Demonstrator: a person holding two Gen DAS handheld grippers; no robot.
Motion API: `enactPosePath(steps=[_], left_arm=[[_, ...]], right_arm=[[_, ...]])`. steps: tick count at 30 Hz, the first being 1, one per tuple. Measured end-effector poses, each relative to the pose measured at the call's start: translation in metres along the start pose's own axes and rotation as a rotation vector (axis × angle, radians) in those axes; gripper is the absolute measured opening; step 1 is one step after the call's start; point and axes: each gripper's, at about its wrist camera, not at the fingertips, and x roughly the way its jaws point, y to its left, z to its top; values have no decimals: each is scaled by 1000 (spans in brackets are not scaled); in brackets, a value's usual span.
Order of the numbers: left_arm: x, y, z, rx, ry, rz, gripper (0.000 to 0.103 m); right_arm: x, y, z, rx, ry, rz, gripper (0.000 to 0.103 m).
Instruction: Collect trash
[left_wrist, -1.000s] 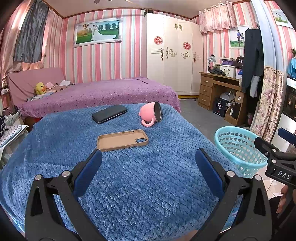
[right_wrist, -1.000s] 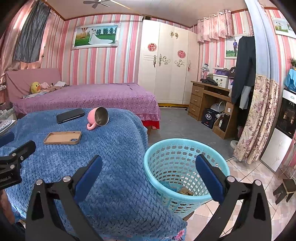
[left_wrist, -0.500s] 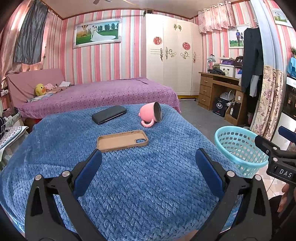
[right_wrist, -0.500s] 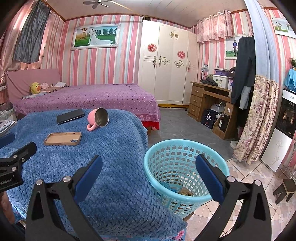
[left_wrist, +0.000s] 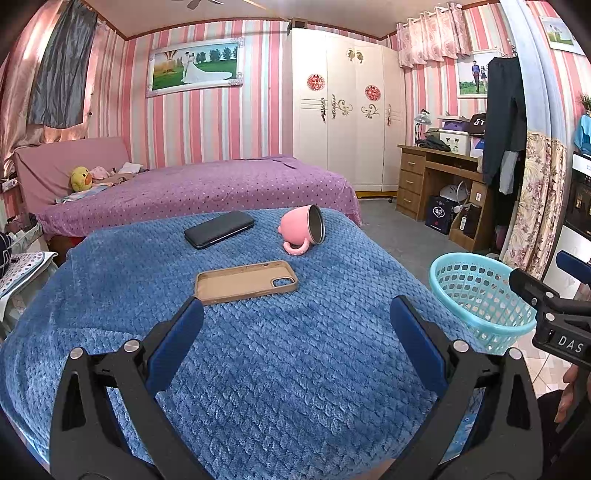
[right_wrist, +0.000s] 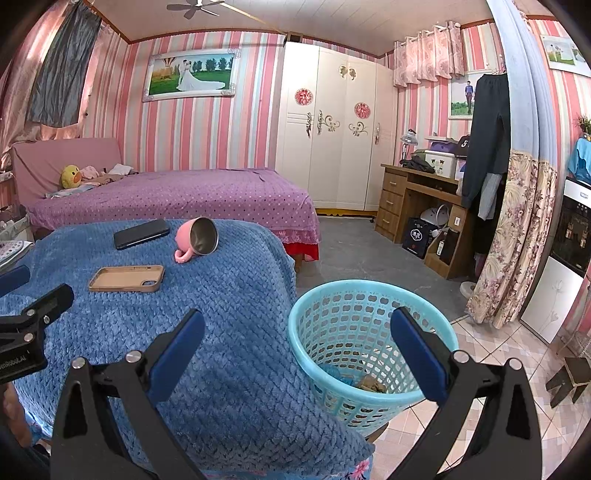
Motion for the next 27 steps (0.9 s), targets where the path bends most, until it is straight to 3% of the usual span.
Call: enactPosePath(steps=[27], left_arm=[[-1, 6, 3, 1, -5, 5, 98]], right_arm=[[-1, 0, 1, 1, 0, -5, 98]])
